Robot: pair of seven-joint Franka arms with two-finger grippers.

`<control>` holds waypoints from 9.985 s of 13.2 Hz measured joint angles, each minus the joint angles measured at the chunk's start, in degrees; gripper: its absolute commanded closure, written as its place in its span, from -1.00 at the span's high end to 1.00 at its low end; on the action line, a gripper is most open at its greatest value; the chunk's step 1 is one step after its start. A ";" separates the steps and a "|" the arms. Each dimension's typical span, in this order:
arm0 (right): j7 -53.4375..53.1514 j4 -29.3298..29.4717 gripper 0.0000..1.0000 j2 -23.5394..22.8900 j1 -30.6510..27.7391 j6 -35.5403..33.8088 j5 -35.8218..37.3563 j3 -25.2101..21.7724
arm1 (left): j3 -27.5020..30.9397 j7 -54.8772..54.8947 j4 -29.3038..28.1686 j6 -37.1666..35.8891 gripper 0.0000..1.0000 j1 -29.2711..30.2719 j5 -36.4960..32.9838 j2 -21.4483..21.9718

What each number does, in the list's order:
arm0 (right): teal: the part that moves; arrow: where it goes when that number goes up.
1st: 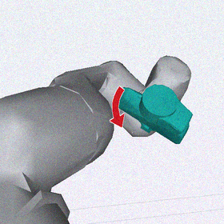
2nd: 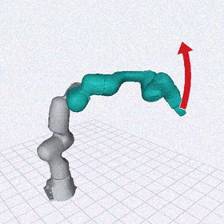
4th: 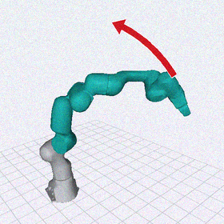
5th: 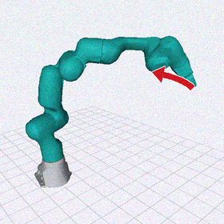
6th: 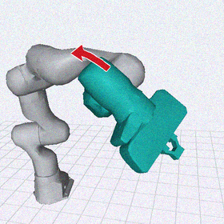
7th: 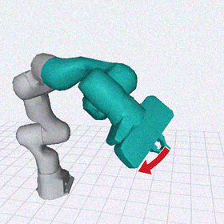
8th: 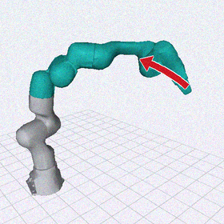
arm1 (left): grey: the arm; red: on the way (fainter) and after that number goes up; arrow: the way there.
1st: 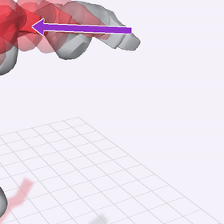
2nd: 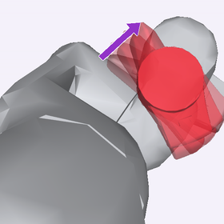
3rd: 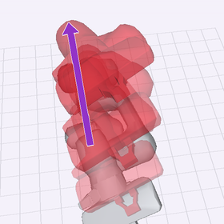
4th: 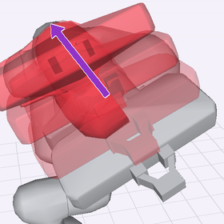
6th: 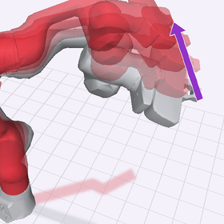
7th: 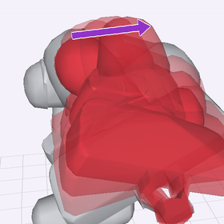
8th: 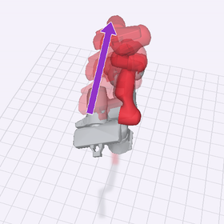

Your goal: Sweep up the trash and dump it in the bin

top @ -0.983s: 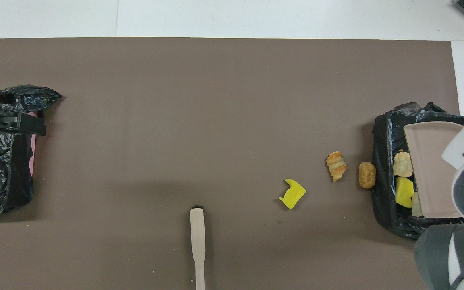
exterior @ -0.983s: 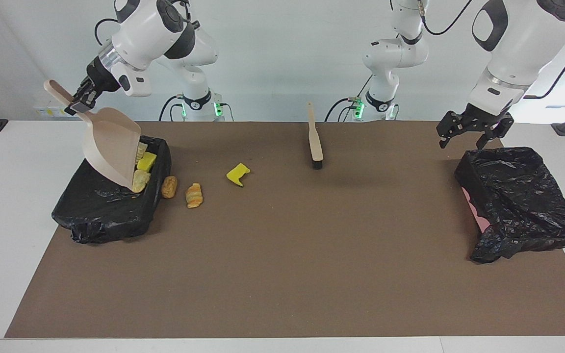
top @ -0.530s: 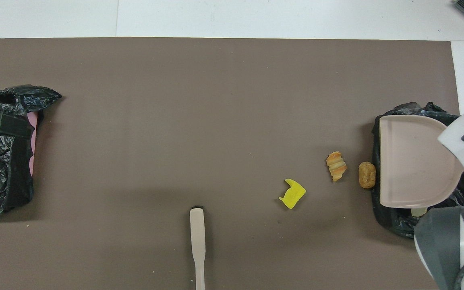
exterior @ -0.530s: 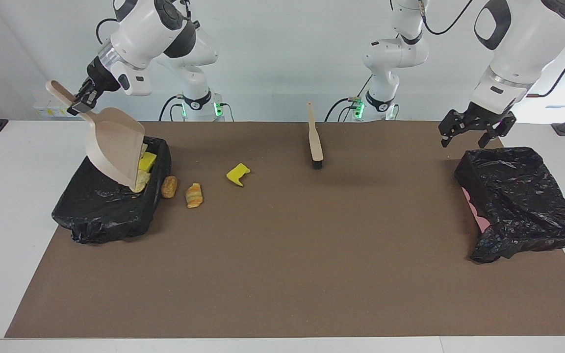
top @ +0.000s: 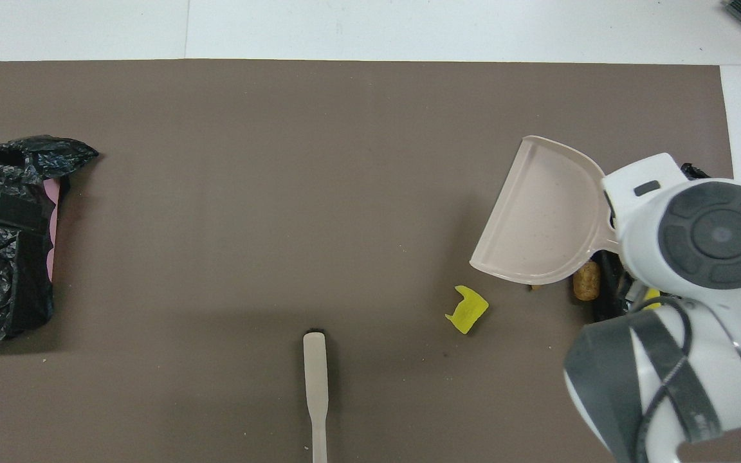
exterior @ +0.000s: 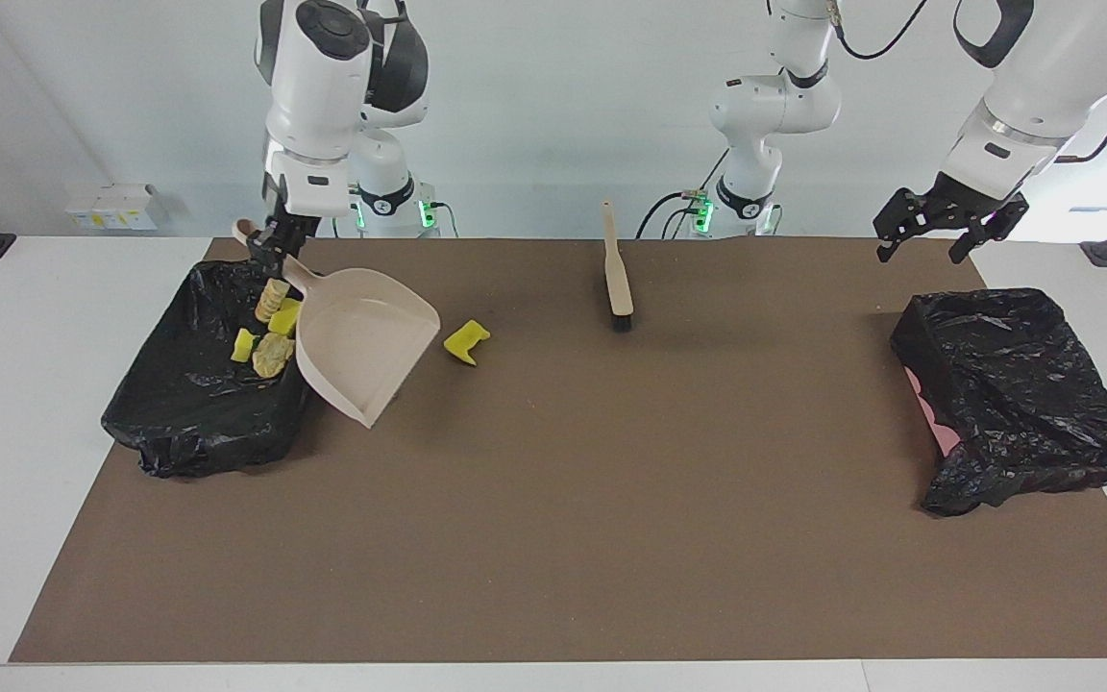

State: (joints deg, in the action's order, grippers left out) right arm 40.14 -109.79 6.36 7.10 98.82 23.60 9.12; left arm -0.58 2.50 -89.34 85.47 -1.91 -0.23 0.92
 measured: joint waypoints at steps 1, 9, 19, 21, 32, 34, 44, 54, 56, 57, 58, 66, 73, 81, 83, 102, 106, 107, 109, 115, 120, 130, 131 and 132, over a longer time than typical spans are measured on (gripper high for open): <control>-6.15 1.48 -1.00 -2.40 1.73 -0.44 -1.93 0.10 | 0.01 0.00 0.03 -0.79 1.00 -0.01 0.00 0.00; -49.55 13.08 -1.00 -15.72 9.79 -2.76 -21.82 0.13 | 0.48 1.10 2.22 -4.43 1.00 -1.22 3.25 0.06; -61.58 13.20 -1.00 -25.16 12.90 6.08 -27.98 -0.10 | 0.51 1.19 2.52 -4.47 1.00 -2.05 3.29 0.80; -61.58 11.93 -1.00 -25.13 12.94 7.96 -28.16 0.00 | 0.49 1.21 2.52 -4.49 1.00 -2.11 3.12 0.80; -75.93 20.24 -1.00 -32.36 24.11 9.42 -29.51 0.02 | -2.13 1.34 1.66 -3.21 1.00 -2.36 2.70 0.17; -78.73 21.90 -1.00 -34.48 25.42 9.71 -29.18 -0.01 | -2.71 1.34 1.18 -1.59 1.00 -2.37 2.70 -0.25; -81.71 23.88 -0.08 -36.04 27.46 13.48 -29.22 0.10 | -4.15 1.45 -0.09 7.89 1.00 -2.87 2.69 -5.32; -86.26 -2.89 -0.16 -11.39 40.52 10.60 -35.22 0.57 | -10.05 -3.39 -4.80 21.07 1.00 -3.12 2.68 -13.45; -86.26 -10.11 -0.16 -9.30 42.72 16.33 -35.90 0.60 | -13.93 -8.27 -8.00 24.25 1.00 -3.37 2.68 -14.07; -86.26 -12.62 -0.15 -9.14 43.51 19.22 -36.34 0.61 | -15.72 -11.13 -9.82 25.52 1.00 -3.88 2.67 -14.15; -86.26 -14.43 -0.15 -9.19 43.99 21.95 -37.13 0.61 | -17.12 -13.84 -11.36 26.47 1.00 -4.69 2.67 -14.16; -86.26 -18.36 -0.28 -9.49 46.62 28.67 -39.49 0.59 | -27.67 -27.11 -25.48 34.39 1.00 -6.38 1.54 -11.14; -86.23 -18.58 -1.00 -9.51 46.67 28.84 -42.47 0.51 | -28.49 -29.39 -29.10 36.43 -1.00 -6.33 1.53 -9.98; -88.38 -17.85 -1.00 0.28 43.82 5.16 -38.54 -0.42 | -27.82 -21.22 -24.51 35.67 -1.00 -0.25 1.46 -10.11; -88.38 -17.98 -1.00 2.95 41.80 0.43 -36.99 -0.48 | -26.45 -15.19 -21.50 33.42 -1.00 1.68 1.38 -10.08; -86.02 -19.93 -1.00 2.90 29.12 -15.81 -14.03 -0.34 | -18.50 61.71 -31.73 25.45 -1.00 -2.37 -8.90 0.75; -79.07 -20.00 -1.00 1.00 20.95 -13.92 -5.96 -0.56 | -26.49 48.15 -38.13 28.85 -1.00 -2.59 -9.38 3.01; -78.44 -20.00 -1.00 0.58 19.68 -13.74 -3.33 -0.52 | -28.04 43.50 -38.95 30.00 -1.00 -2.61 -9.41 2.77; -76.31 -20.00 -1.00 -0.19 16.85 -13.38 2.96 -0.53 | -31.50 35.00 -39.95 32.14 -1.00 -2.67 -9.44 1.84; -74.83 -20.23 -1.00 -1.54 10.31 -8.58 5.04 -0.45 | -33.93 31.41 -39.99 34.06 -1.00 -2.72 -9.44 0.57; -74.13 -22.00 -1.00 -1.72 5.86 -5.51 5.08 -0.43 | -35.17 30.54 -39.98 34.20 -1.00 -2.72 -9.43 0.54; -67.40 -25.11 -1.00 -0.87 6.52 0.29 -11.49 0.02 | -35.15 30.50 -39.98 34.21 -1.00 -2.72 -9.42 0.52; -69.25 -24.37 -1.00 -0.89 9.20 0.29 -12.85 0.07 | -35.15 30.50 -39.98 34.21 -1.00 -2.71 -9.41 0.52; -71.18 -23.16 -1.00 -1.00 11.80 -0.09 -13.69 0.17 | -35.15 30.49 -39.98 34.21 -1.00 -2.71 -9.41 0.51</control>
State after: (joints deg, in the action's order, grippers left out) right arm -31.04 -132.95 5.36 18.90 98.74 9.91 9.29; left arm -35.73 32.99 -129.32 119.68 -4.62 -9.65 1.42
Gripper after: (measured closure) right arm 0.727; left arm 0.687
